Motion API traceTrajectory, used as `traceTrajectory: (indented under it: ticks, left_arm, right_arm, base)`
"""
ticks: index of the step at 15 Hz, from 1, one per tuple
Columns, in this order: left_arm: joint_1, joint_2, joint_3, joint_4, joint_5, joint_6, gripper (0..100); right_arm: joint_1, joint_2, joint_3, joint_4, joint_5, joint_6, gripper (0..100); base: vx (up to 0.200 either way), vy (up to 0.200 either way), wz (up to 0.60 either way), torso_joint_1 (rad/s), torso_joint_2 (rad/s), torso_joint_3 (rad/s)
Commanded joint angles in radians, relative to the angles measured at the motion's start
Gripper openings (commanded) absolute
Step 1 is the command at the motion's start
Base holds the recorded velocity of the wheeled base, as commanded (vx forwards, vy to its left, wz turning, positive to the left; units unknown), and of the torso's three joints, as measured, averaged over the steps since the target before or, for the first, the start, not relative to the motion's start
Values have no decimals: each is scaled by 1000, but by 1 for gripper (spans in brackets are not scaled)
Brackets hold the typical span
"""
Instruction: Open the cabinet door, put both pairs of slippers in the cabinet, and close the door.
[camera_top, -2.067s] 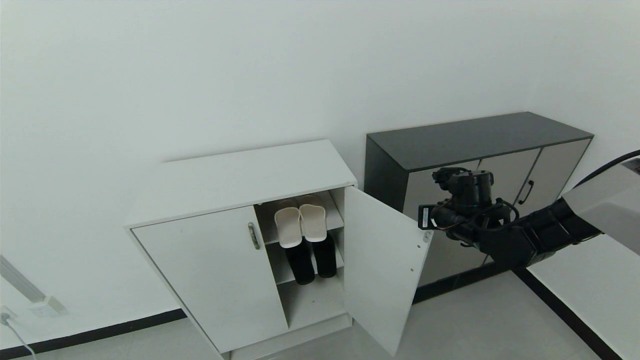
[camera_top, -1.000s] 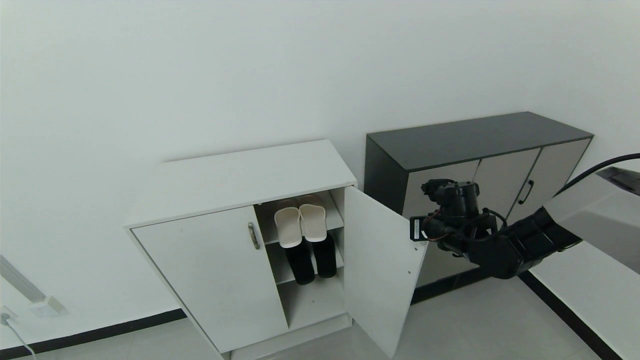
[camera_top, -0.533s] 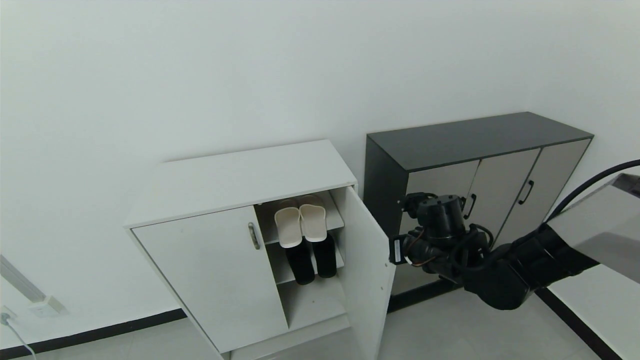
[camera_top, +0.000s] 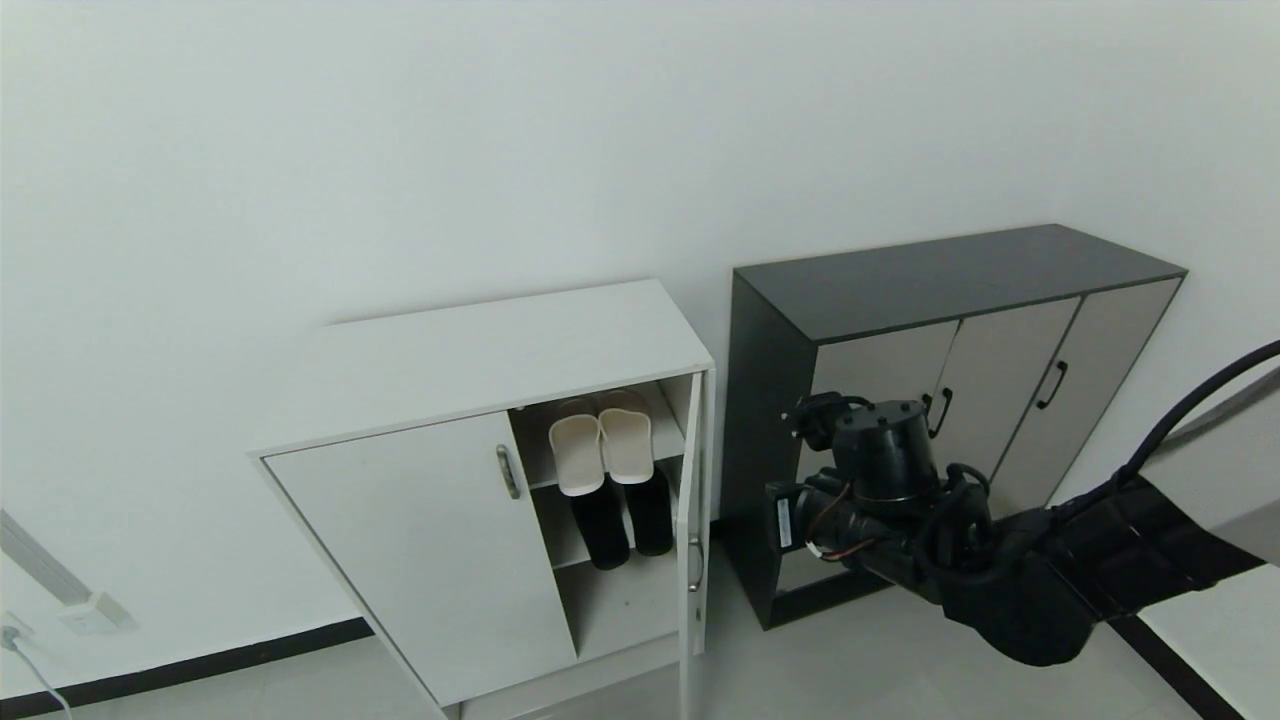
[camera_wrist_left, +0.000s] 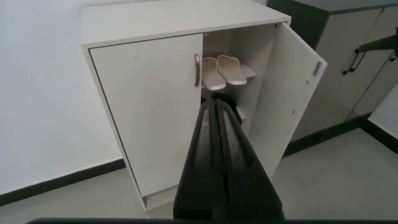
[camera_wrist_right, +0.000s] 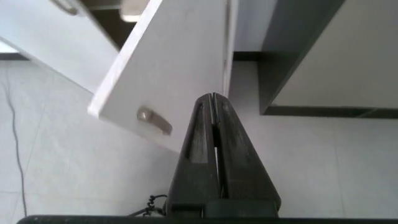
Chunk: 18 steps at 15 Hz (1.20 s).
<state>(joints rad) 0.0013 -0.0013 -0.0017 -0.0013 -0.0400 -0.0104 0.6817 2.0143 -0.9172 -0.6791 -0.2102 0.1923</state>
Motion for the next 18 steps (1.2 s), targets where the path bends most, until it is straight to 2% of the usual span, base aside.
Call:
traceTrajectory:
  ticks: [1,7,14,18]
  left_arm:
    - [0,1,0,0,0,0,0]
    - [0,1,0,0,0,0,0]
    - [0,1,0,0,0,0,0]
    - [0,1,0,0,0,0,0]
  right_arm:
    - [15,-20,15,0,-1,-1,0]
    - [18,-22,28,0,3,1,0]
    - [18,-49,57,-2,29,1,0]
    - [18,-60,89,-37,49,-19,0]
  base:
    - [0,0,0,0,0,0]
    - [0,0,0,0,0,0]
    - [0,0,600,4,2,2]
    - [0,0,0,0,0,0]
